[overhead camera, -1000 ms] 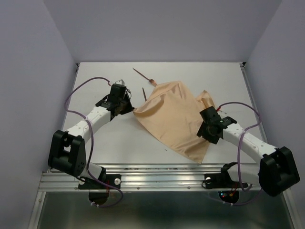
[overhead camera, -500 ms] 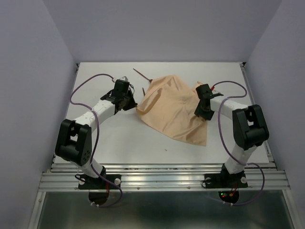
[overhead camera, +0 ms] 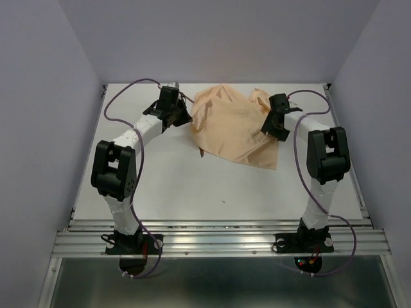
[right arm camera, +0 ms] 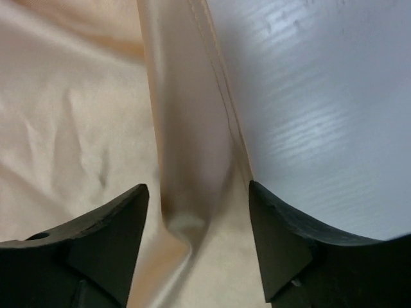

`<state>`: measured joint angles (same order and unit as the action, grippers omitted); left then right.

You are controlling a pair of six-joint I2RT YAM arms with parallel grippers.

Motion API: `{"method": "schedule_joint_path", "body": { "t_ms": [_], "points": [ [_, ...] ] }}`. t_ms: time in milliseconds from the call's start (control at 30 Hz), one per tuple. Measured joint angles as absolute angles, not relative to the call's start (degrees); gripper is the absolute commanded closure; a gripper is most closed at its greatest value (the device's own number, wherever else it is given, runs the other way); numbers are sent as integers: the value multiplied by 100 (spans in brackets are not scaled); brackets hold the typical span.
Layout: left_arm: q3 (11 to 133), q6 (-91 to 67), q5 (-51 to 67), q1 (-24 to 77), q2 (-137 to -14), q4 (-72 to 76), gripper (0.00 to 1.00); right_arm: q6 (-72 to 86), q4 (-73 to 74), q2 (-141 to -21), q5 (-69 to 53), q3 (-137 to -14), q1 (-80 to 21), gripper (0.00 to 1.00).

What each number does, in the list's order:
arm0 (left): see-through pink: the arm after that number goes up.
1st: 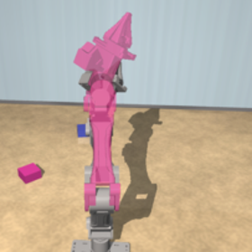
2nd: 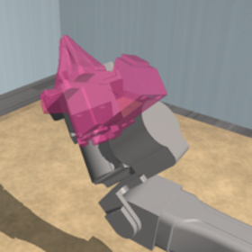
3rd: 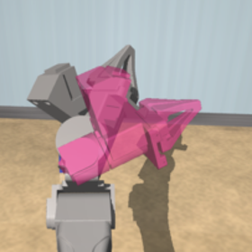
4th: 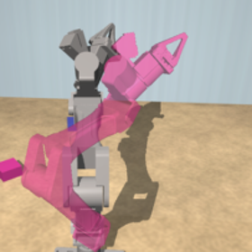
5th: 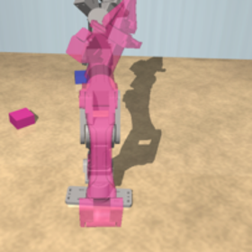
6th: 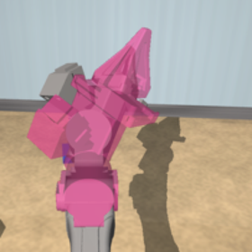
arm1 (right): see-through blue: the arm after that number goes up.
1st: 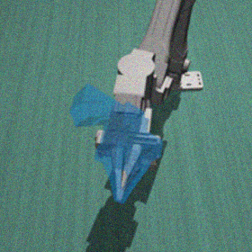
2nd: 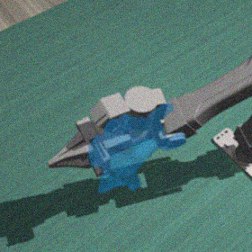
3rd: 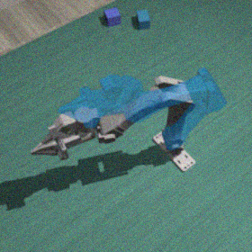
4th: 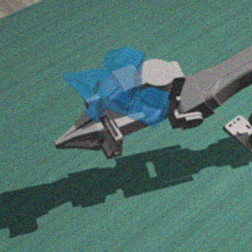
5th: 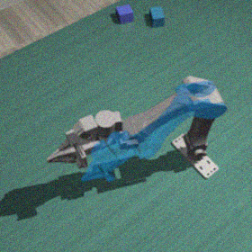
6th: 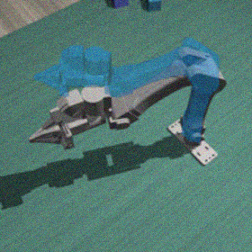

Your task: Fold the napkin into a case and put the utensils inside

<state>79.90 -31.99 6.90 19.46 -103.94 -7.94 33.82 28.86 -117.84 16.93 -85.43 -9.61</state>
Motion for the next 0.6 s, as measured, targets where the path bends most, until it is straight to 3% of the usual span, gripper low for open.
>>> {"method": "schedule_joint_path", "body": {
  "t_ms": [200,367,600],
  "points": [
    [8009,-3181,854,2141,-10495,-867,100,3400,3044,-10154,1444,-7185,-982,25],
    [7638,-3186,902,2209,-10438,-794,100,3675,2974,-8580,1129,-5680,-982,30],
    [7413,-3203,893,2204,-10418,-882,100,3990,3041,-8315,735,-4517,-982,33]
  ]
}}
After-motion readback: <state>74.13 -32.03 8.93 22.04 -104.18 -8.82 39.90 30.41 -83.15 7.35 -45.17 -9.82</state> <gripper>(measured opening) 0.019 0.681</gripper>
